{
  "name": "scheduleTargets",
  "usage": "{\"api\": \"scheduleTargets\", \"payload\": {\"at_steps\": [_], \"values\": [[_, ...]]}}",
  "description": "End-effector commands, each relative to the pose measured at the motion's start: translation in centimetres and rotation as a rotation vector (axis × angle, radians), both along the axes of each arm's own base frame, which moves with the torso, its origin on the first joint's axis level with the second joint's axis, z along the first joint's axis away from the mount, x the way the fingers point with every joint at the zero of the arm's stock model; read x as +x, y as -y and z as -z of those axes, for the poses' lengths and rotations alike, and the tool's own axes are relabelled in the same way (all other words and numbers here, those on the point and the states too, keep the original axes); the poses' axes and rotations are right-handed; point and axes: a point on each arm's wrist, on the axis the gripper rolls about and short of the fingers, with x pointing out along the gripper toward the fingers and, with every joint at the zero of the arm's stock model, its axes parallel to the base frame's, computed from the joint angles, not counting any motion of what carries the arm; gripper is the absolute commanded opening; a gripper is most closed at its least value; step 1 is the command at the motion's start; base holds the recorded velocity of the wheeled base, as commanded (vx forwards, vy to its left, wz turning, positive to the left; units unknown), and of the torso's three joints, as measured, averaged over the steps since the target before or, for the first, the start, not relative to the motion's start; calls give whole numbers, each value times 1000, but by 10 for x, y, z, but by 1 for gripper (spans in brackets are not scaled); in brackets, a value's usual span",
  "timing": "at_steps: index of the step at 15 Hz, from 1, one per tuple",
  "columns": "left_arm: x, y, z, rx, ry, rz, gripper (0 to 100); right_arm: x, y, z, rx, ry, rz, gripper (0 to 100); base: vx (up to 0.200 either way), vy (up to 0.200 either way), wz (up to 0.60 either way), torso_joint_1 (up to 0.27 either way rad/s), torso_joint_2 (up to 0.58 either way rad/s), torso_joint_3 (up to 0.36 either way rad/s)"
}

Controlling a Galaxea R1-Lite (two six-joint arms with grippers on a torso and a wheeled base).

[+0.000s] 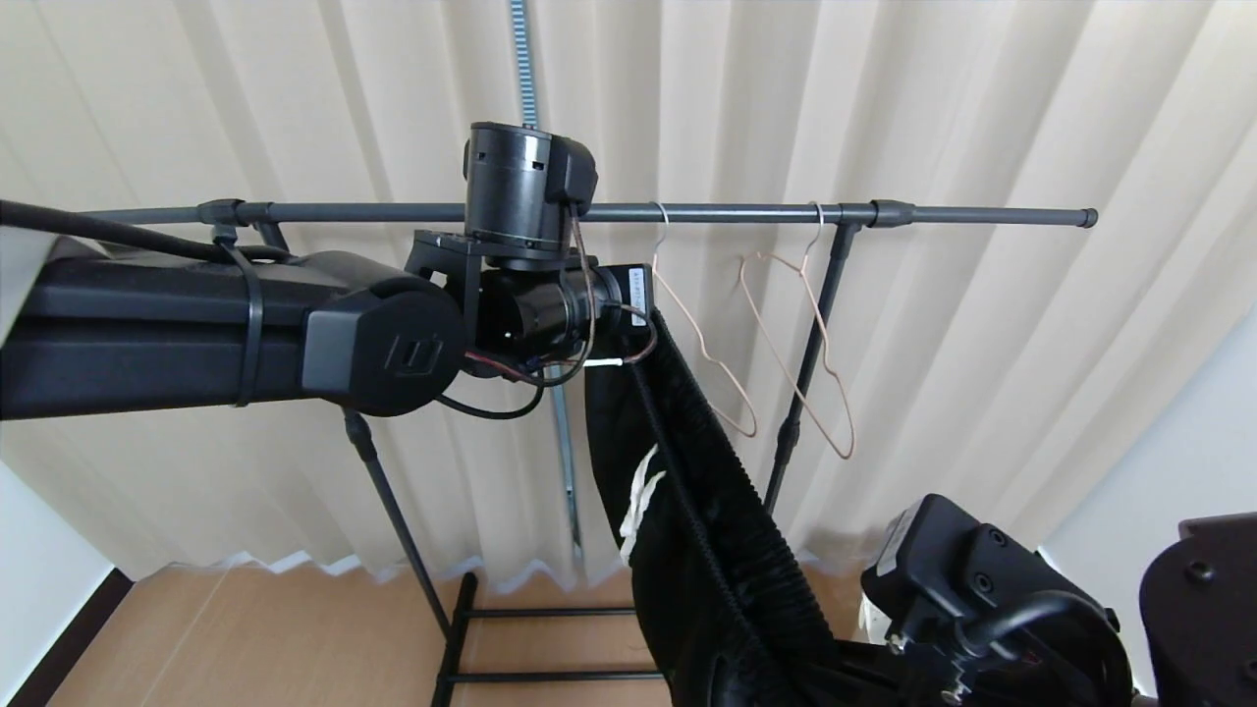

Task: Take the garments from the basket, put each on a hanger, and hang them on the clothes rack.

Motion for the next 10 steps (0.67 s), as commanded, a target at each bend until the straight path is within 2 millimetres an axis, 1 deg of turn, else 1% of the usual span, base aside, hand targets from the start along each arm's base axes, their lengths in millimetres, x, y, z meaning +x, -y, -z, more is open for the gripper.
{"api": "scheduleTargets", "payload": {"at_steps": [1, 4, 5, 7, 8, 9, 10], "values": [[1, 1, 2, 2, -3, 0, 0, 0, -10, 7, -21, -14, -16, 0, 0, 0, 0, 0, 0, 0], [0, 0, 3, 9, -10, -1, 0, 0, -8, 9, -39, -15, -13, 0, 0, 0, 0, 0, 0, 0], [-7, -6, -6, 11, -12, -2, 0, 9, -2, 10, -58, -5, 28, 0, 0, 0, 0, 0, 0, 0], [-23, -23, -14, 50, -45, -9, 0, 30, 13, 9, -105, 25, 111, 0, 0, 0, 0, 0, 0, 0], [-30, -30, -15, 75, -59, -8, 0, 37, 19, 8, -110, 36, 145, 0, 0, 0, 0, 0, 0, 0], [-41, -39, -17, 101, -76, -7, 0, 46, 26, 5, -116, 49, 185, 0, 0, 0, 0, 0, 0, 0], [-55, -54, -16, 150, -100, -7, 0, 55, 32, -2, -97, 69, 232, 0, 0, 0, 0, 0, 0, 0]]}}
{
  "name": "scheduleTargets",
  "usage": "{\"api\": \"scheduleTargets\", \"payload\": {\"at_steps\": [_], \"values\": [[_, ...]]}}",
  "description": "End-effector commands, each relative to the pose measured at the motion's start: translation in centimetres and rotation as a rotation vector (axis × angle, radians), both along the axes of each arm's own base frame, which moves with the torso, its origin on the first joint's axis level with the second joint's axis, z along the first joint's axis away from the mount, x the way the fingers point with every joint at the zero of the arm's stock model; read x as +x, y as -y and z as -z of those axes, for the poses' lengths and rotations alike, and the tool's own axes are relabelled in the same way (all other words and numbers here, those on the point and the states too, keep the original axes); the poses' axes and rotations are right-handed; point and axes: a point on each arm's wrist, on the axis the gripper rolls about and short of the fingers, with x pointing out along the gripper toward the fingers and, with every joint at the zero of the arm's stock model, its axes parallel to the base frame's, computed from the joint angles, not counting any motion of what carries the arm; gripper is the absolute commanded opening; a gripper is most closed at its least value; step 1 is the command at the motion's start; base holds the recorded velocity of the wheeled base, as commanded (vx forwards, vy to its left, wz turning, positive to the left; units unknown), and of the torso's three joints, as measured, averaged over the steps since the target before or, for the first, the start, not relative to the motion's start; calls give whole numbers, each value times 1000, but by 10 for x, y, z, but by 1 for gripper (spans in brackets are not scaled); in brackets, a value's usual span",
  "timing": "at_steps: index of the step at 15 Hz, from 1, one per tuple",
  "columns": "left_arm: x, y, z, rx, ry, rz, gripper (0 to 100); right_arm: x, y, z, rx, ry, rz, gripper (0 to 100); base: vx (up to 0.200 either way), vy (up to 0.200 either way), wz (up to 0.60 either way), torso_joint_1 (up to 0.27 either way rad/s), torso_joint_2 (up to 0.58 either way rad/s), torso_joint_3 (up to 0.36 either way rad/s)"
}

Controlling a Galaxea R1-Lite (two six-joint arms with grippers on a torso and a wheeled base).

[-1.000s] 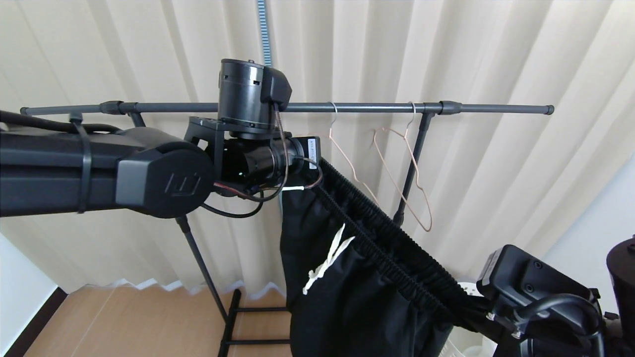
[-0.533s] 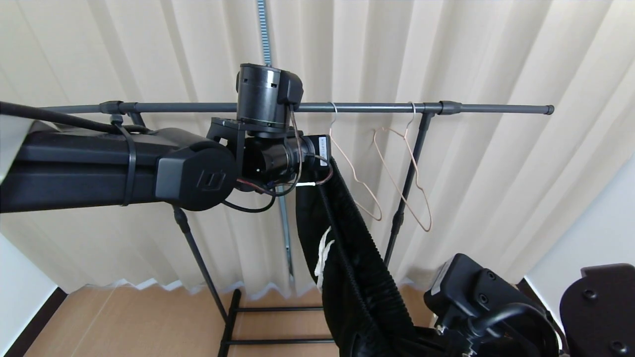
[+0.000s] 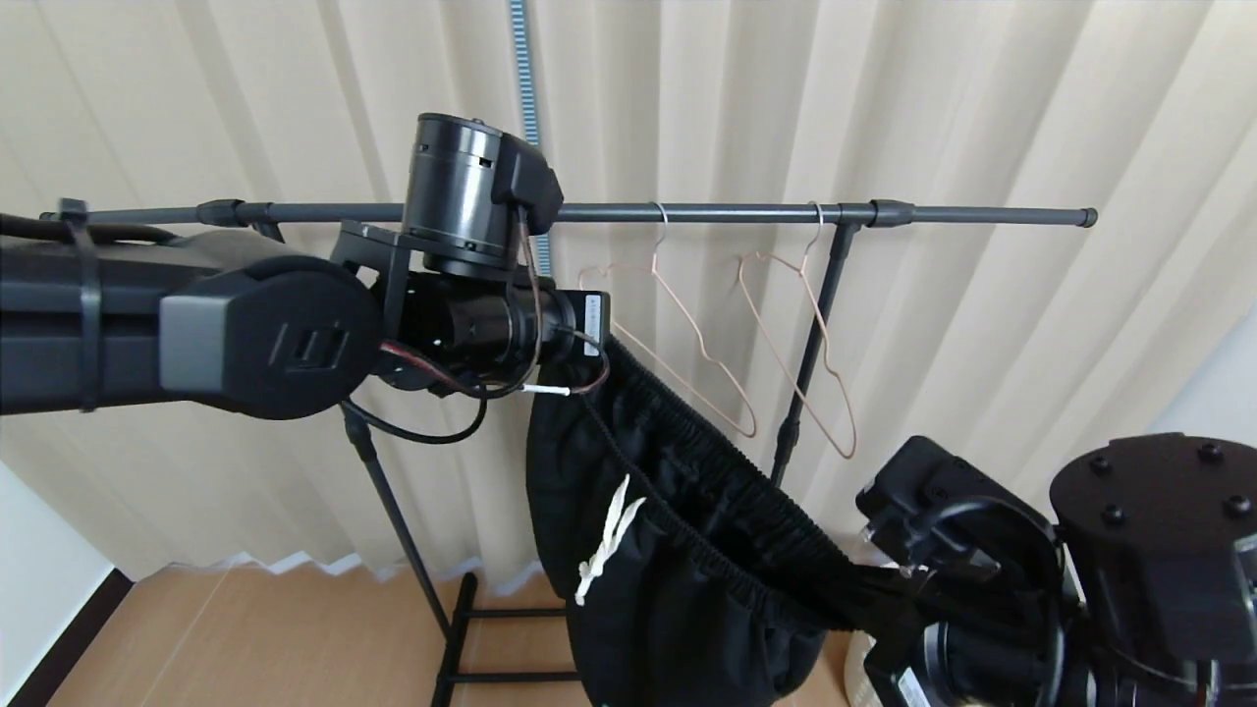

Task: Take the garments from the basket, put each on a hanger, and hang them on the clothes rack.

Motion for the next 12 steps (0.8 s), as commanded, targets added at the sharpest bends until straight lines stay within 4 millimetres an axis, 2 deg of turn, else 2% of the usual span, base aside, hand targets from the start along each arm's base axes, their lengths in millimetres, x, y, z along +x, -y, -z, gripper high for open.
{"api": "scheduleTargets", "payload": {"at_steps": [1, 3, 4, 5, 8, 10, 12], "values": [[-37, -35, -10, 59, -15, -3, 0, 19, 13, -15, 38, 45, 98, 0, 0, 0, 0, 0, 0, 0], [-66, -55, 6, 132, -60, 19, 0, 39, 13, -35, 90, 93, 155, 0, 0, 0, 0, 0, 0, 0], [-69, -57, 8, 138, -65, 22, 0, 41, 12, -36, 92, 95, 160, 0, 0, 0, 0, 0, 0, 0], [-87, -60, 18, 159, -91, 56, 0, 66, 0, -44, 107, 113, 192, 0, 0, 0, 0, 0, 0, 0], [-117, -54, 41, 212, -148, 151, 0, 113, -25, -51, 126, 137, 238, 0, 0, 0, 0, 0, 0, 0], [-136, -46, 61, 261, -197, 233, 0, 133, -40, -56, 156, 160, 239, 0, 0, 0, 0, 0, 0, 0], [-147, -32, 71, 254, -235, 284, 0, 148, -54, -60, 183, 178, 239, 0, 0, 0, 0, 0, 0, 0]]}}
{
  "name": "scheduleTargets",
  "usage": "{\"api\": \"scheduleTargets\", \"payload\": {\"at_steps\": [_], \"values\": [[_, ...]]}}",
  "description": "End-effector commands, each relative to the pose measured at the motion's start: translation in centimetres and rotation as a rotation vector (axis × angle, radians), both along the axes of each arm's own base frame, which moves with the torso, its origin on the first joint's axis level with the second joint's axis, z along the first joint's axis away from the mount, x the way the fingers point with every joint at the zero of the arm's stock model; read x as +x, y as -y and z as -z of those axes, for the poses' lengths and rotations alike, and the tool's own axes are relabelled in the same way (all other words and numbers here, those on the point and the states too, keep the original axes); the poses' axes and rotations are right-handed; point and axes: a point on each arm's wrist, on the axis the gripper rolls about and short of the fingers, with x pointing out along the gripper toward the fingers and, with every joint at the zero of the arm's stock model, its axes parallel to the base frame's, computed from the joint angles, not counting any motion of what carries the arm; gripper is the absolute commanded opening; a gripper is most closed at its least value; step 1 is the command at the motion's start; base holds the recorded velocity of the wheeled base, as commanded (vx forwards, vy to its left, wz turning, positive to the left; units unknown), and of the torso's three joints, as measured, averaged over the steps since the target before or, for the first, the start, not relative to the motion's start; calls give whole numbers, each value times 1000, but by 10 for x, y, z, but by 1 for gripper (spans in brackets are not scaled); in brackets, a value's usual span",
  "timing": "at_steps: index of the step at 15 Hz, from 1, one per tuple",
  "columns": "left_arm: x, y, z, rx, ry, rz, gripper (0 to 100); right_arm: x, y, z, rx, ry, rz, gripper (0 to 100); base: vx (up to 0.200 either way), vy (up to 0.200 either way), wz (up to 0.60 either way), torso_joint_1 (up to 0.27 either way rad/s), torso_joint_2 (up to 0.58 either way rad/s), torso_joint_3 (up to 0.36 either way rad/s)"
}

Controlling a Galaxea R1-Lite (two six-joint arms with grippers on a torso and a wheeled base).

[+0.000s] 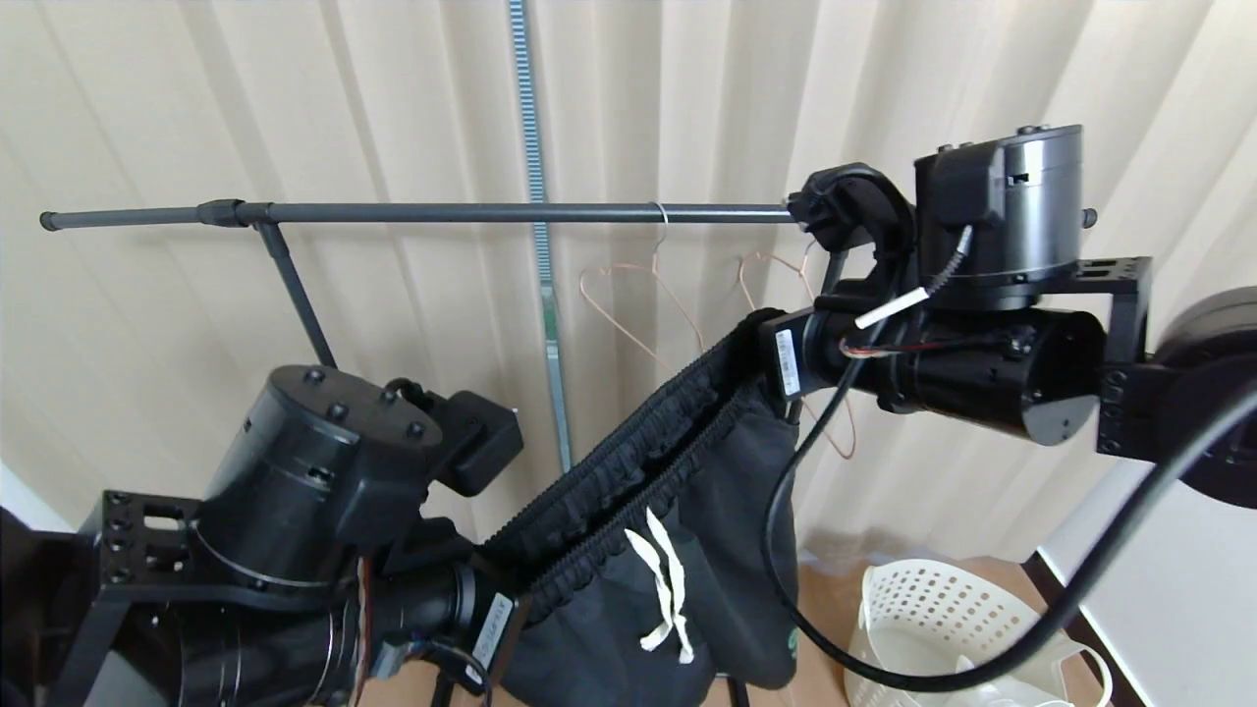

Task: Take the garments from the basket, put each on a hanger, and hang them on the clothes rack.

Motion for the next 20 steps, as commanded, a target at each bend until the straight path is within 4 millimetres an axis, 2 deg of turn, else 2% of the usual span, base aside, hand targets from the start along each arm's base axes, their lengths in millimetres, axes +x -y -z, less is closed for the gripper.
{"api": "scheduleTargets", "payload": {"at_steps": [1, 4, 5, 7, 9, 12, 15, 18, 20], "values": [[-12, 20, 10, -22, -54, 47, 0, 30, -24, 16, -4, -20, 6, 0, 0, 0, 0, 0, 0, 0], [-4, 47, 16, -106, -110, 29, 0, 37, -42, 20, 1, -15, -18, 0, 0, 0, 0, 0, 0, 0], [3, 65, 17, -173, -132, -8, 0, 40, -48, 23, 11, -19, -21, 0, 0, 0, 0, 0, 0, 0], [10, 79, 12, -243, -144, -42, 0, 37, -57, 22, 45, -26, -32, 0, 0, 0, 0, 0, 0, 0], [9, 84, 10, -261, -150, -37, 0, 35, -59, 22, 67, -33, -34, 0, 0, 0, 0, 0, 0, 0], [8, 81, 14, -246, -158, -44, 0, 35, -57, 20, 97, -36, -22, 0, 0, 0, 0, 0, 0, 0], [12, 67, 13, -235, -138, -93, 0, 31, -41, 12, 104, -25, 8, 0, 0, 0, 0, 0, 0, 0], [31, 37, 0, -253, -82, -180, 0, 12, -3, -8, 116, -2, 61, 0, 0, 0, 0, 0, 0, 0], [45, 24, -4, -248, -48, -221, 0, -7, 16, -10, 97, 1, 101, 0, 0, 0, 0, 0, 0, 0]]}}
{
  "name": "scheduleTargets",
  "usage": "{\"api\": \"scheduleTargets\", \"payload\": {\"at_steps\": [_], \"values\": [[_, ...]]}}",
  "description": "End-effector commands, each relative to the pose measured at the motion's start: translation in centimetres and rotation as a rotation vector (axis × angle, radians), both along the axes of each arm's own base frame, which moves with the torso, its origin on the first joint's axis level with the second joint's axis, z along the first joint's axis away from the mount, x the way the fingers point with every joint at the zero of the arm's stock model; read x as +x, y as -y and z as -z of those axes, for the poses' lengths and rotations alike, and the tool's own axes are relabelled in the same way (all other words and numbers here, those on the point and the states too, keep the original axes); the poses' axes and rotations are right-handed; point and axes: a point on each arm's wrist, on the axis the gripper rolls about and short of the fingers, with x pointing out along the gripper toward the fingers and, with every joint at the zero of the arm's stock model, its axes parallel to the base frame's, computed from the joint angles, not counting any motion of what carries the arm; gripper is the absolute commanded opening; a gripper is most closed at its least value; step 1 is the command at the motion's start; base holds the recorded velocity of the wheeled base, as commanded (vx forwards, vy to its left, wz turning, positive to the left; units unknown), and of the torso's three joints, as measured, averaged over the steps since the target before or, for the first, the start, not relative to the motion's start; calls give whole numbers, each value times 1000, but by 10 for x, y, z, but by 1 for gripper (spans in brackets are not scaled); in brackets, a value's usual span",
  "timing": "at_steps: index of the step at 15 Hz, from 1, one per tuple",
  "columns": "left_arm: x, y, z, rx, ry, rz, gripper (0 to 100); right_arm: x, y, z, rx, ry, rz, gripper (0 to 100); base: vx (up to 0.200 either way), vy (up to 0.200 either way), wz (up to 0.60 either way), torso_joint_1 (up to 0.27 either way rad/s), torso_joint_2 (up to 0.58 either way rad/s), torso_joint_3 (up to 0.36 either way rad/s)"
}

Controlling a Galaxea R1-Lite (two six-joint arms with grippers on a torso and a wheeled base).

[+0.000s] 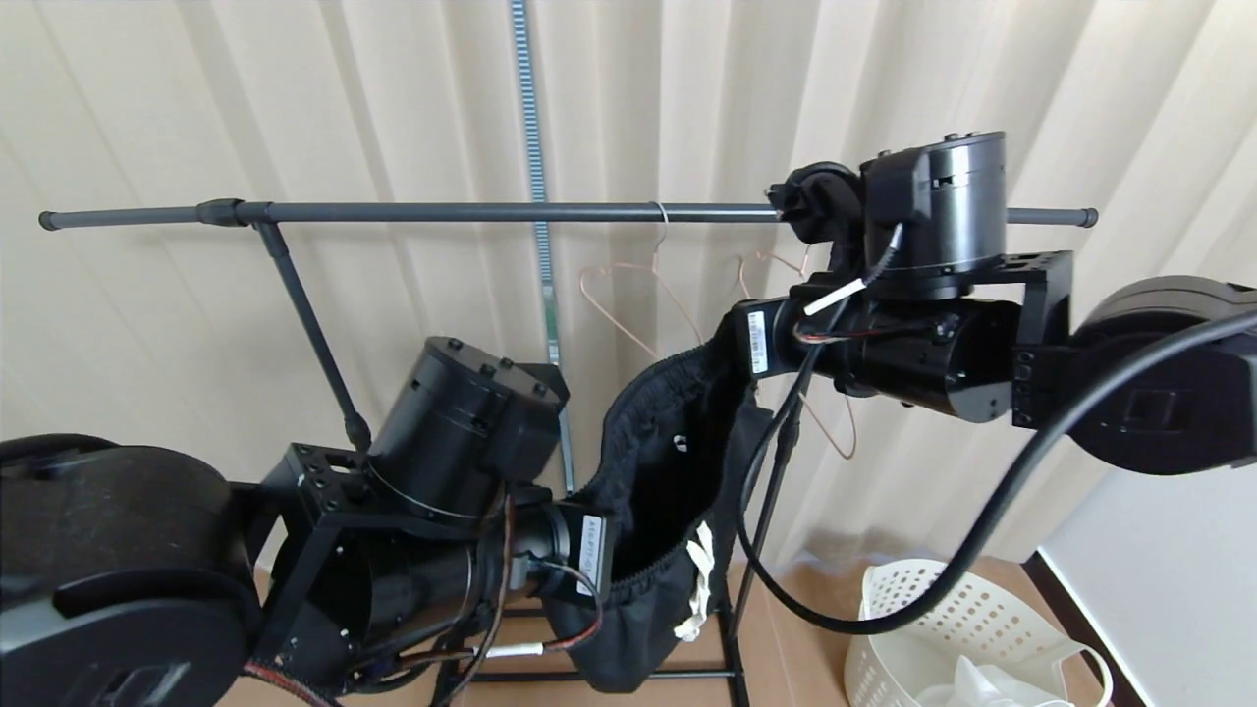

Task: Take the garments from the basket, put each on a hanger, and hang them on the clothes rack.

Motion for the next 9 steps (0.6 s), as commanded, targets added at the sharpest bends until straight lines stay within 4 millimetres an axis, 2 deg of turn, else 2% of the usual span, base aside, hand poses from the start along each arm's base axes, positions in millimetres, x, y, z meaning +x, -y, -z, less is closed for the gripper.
{"api": "scheduleTargets", "payload": {"at_steps": [1, 5, 9], "values": [[15, -15, -10, -11, 37, -61, 0, -31, 31, -12, -8, 22, 57, 0, 0, 0, 0, 0, 0, 0], [42, -5, -15, -16, 68, -81, 0, -59, 49, 17, -152, -64, 124, 0, 0, 0, 0, 0, 0, 0], [68, 7, -19, -16, 107, -98, 0, -67, 53, 25, -241, -140, 107, 0, 0, 0, 0, 0, 0, 0]]}}
